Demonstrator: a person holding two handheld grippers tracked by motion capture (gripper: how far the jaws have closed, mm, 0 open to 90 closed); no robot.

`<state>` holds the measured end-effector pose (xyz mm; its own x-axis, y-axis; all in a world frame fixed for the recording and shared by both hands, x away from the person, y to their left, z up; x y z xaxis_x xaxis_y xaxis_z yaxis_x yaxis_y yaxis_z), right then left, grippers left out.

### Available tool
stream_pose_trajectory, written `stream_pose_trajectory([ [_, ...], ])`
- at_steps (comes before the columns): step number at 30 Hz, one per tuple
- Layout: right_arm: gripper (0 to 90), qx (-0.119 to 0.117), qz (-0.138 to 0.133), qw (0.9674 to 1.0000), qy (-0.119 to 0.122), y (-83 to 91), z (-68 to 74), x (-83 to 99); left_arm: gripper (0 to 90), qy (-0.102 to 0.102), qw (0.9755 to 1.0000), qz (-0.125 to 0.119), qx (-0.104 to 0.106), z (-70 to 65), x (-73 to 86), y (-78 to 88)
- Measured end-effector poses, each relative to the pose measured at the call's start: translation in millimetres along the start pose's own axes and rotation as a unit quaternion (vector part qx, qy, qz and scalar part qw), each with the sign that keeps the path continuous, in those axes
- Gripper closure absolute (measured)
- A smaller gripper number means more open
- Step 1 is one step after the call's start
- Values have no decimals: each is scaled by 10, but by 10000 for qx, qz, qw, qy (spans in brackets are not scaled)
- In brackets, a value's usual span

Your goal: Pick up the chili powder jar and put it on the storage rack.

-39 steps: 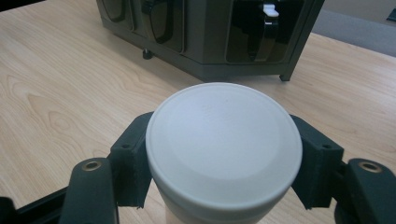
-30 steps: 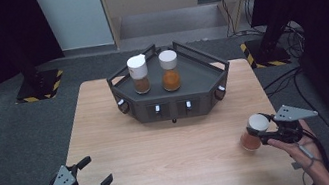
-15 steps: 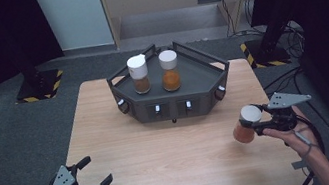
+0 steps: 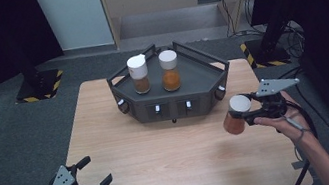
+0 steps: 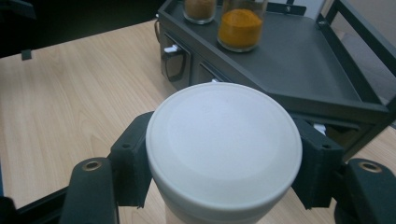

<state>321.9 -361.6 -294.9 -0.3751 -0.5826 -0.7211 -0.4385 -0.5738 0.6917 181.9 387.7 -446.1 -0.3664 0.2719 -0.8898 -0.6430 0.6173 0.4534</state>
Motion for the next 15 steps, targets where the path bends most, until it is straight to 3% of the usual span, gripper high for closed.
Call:
stream_pose_trajectory([
  [6, 340, -84, 114, 9998, 128, -50, -8, -221, 0, 16, 10000, -2, -13, -4, 1, 0],
  [15, 340, -175, 75, 9997, 146, -79, -45, -480, 0, 11, 10000, -10, -8, -2, 3, 1],
])
Point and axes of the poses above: each handheld gripper's, and its own axes: y roughly backward along the jaws, x roughly out of its underside, z roughly to its left, the point moved 1 cm from there along -y, roughly forward along the jaws, and after that the axes turned 15 degrees about z, right-handed, at the moved point
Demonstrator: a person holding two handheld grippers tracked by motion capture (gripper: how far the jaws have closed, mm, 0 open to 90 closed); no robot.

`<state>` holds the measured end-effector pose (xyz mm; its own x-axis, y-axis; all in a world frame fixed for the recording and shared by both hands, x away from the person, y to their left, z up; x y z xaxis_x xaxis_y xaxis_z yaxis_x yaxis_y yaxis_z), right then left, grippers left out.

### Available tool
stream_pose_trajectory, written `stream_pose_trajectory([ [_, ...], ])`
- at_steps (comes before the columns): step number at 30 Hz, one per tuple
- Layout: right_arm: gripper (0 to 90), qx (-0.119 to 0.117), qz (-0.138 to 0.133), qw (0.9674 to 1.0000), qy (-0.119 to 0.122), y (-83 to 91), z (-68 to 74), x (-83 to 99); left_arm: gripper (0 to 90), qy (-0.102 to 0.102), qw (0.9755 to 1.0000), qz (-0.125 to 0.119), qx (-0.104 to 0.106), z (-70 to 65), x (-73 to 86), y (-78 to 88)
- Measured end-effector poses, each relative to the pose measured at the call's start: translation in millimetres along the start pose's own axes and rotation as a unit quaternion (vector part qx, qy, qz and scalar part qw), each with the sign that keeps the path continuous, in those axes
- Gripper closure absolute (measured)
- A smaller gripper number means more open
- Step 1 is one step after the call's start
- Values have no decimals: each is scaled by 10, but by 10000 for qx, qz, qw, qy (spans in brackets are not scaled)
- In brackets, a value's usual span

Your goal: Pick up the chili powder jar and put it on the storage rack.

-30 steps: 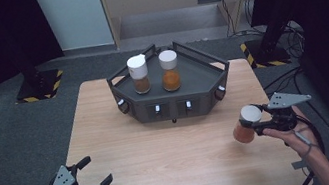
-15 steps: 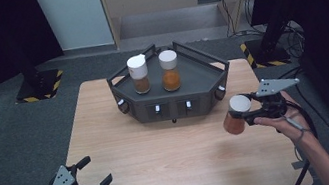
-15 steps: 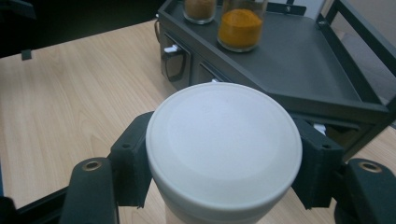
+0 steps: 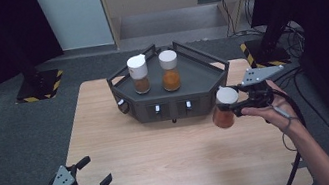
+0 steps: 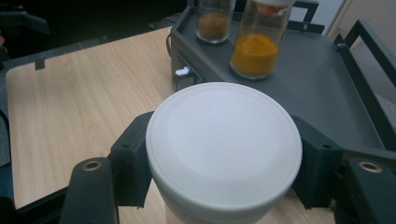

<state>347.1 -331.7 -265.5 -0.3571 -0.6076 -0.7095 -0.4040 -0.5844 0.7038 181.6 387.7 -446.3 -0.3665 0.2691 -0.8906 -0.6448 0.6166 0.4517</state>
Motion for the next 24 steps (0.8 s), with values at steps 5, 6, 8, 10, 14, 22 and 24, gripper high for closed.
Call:
stream_pose_trajectory([
  [5, 340, 34, -14, 10000, -14, 8, -36, -144, 0, -8, 10000, 5, 11, 2, -1, 0],
  [6, 340, 28, -7, 10000, -33, 14, -62, -205, 0, -3, 10000, 3, 11, 3, 0, 0],
  [8, 340, 62, 6, 10000, -31, 24, -77, -262, 0, 2, 10000, 2, 10, 4, 0, 1],
  [10, 340, 94, -3, 9999, -39, 33, -87, -298, 0, -3, 10000, 3, 15, 4, -1, 0],
  [14, 339, 134, -16, 9998, -124, 69, -147, -442, 0, -3, 10000, 8, 23, 7, -1, -2],
  [22, 339, 286, -43, 9994, -182, 108, -193, -658, 0, -7, 10000, 16, 31, 9, -4, -7],
  [24, 339, 313, -62, 9993, -194, 114, -215, -716, 0, 1, 10000, -1, 25, 10, 1, -1],
])
Point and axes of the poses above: each handheld gripper's, and its own axes: y roughly backward along the jaws, x roughly out of its underside, z roughly to its left, the point moved 1 cm from there along -y, roughly forward along the jaws, and after that the axes turned 15 degrees about z, right-handed, at the moved point
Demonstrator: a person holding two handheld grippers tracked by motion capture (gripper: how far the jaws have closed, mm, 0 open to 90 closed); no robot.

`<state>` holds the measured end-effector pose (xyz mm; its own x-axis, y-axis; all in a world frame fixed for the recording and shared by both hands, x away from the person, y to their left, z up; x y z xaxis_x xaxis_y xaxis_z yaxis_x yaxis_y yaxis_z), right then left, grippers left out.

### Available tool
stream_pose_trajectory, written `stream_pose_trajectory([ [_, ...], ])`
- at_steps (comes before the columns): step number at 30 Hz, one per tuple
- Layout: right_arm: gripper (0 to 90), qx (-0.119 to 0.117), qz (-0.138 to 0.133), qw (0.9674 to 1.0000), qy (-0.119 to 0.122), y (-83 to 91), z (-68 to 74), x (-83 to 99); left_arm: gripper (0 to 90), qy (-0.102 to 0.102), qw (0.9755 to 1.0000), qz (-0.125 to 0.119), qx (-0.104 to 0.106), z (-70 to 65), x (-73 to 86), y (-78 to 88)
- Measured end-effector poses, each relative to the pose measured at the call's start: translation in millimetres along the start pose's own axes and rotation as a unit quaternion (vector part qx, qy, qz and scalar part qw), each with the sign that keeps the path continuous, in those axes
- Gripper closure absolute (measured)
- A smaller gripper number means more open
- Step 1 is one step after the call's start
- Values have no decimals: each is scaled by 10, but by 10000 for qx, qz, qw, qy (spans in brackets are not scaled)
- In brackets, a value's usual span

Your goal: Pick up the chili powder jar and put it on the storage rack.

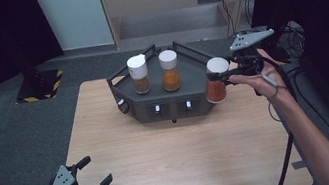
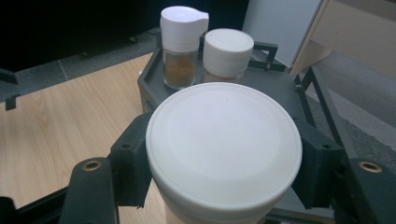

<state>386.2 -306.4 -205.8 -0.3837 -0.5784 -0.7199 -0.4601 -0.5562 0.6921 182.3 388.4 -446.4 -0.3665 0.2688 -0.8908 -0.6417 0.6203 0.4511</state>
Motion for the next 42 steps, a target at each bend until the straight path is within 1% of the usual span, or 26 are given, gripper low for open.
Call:
stream_pose_trajectory([
  [4, 339, 32, -44, 10000, -69, 1, -44, -88, 0, 2, 10000, 4, 16, 4, 0, -2],
  [7, 339, 38, -30, 9999, -112, -6, -71, -130, 0, -9, 10000, 1, 22, 3, -2, -3],
  [8, 339, 77, -17, 9999, -126, -18, -88, -165, 0, -6, 10000, -6, 21, 3, -1, -1],
  [14, 339, 146, -41, 9997, -202, -60, -132, -217, 0, -5, 10000, -2, 25, 5, -1, -4],
  [18, 340, 222, -49, 9994, -271, -126, -160, -256, 0, 2, 10000, 1, 23, 5, -1, -3],
  [27, 339, 340, -32, 9986, -395, -247, -196, -291, 0, -7, 10000, 4, 21, 3, -2, -1],
  [28, 340, 391, -69, 9982, -443, -276, -209, -293, 0, -6, 10000, 4, 24, 4, -1, -1],
  [33, 339, 500, -126, 9972, -537, -332, -233, -305, 0, -4, 10000, 26, 10, 2, -6, -2],
  [35, 339, 518, -129, 9970, -567, -345, -239, -310, 0, -1, 10000, 22, 11, 2, -4, -2],
  [38, 339, 626, -124, 9959, -646, -407, -259, -339, 0, -3, 10000, 23, 15, 4, -4, -3],
  [42, 339, 663, -140, 9951, -724, -459, -289, -341, 0, -8, 10000, 19, 22, 4, -4, -5],
])
Point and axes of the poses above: each handheld gripper's, and its own axes: y roughly backward along the jaws, x roughly out of its underside, z roughly to its left, the point moved 1 cm from there along -y, roughly forward along the jaws, and after that the axes turned 15 degrees about z, right-handed, at the moved point
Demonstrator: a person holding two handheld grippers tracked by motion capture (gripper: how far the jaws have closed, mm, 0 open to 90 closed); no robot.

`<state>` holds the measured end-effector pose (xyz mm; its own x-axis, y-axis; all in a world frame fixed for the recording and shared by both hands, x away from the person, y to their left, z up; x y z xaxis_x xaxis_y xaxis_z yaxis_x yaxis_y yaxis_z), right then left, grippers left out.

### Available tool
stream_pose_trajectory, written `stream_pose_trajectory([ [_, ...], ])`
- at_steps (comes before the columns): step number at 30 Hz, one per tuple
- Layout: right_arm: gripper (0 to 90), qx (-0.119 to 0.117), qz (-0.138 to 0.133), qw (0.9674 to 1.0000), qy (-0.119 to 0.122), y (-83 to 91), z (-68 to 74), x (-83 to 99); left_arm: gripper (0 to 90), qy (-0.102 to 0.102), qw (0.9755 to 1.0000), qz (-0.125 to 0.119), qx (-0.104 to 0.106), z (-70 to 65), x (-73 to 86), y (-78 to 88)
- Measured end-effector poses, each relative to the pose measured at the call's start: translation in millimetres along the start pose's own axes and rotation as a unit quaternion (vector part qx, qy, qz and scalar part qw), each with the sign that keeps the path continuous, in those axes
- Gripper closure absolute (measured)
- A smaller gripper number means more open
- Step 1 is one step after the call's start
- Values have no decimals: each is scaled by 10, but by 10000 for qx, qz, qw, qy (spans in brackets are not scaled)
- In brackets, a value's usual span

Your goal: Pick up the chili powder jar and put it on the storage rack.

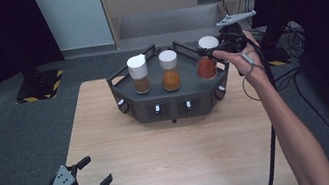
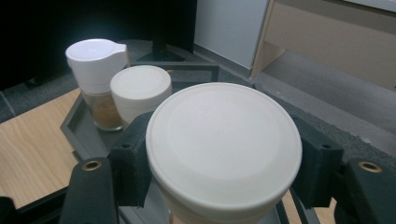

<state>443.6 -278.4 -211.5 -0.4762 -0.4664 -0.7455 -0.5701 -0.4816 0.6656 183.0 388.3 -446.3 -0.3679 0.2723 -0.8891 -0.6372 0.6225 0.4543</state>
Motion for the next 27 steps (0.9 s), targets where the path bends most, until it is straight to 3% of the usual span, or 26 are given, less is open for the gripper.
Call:
stream_pose_trajectory([
  [10, 339, 207, -2, 9997, -149, -142, -6, 22, 0, -5, 10000, 5, 7, 2, -2, -3],
  [27, 339, 308, 125, 9992, -206, -406, 23, 60, 0, -5, 10000, -1, 18, 0, -1, -4],
])
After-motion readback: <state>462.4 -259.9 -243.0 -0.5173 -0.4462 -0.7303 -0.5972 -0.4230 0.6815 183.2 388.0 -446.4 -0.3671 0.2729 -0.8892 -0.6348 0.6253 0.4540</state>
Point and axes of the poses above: each handheld gripper's, and its own axes: y roughly backward along the jaws, x roughly out of its underside, z roughly to its left, the point moved 1 cm from there along -y, roughly forward along the jaws, and after that the axes turned 15 degrees about z, right-handed, at the moved point
